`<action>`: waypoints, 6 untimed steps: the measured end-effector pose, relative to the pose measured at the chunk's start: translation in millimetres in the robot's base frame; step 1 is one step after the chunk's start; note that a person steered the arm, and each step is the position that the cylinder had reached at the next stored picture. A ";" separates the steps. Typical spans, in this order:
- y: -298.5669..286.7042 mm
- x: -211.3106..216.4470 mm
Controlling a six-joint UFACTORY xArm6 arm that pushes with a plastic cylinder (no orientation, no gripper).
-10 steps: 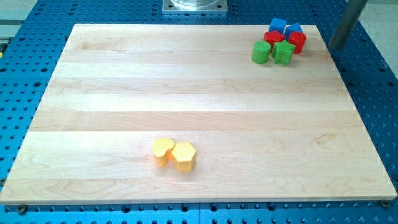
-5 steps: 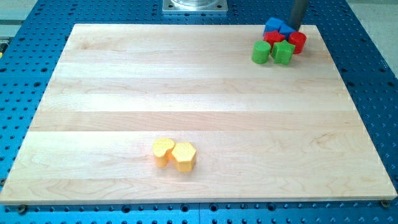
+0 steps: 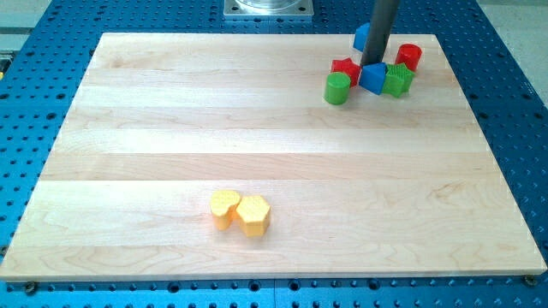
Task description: Separate the triangle and red circle
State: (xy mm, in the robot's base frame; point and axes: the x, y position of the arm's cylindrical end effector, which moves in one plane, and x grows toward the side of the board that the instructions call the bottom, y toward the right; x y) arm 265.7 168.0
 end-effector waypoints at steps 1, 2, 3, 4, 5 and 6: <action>28.3 -14.2; 55.6 -13.7; 72.0 -9.6; 78.9 -9.4; 91.8 -44.6; 142.1 -33.4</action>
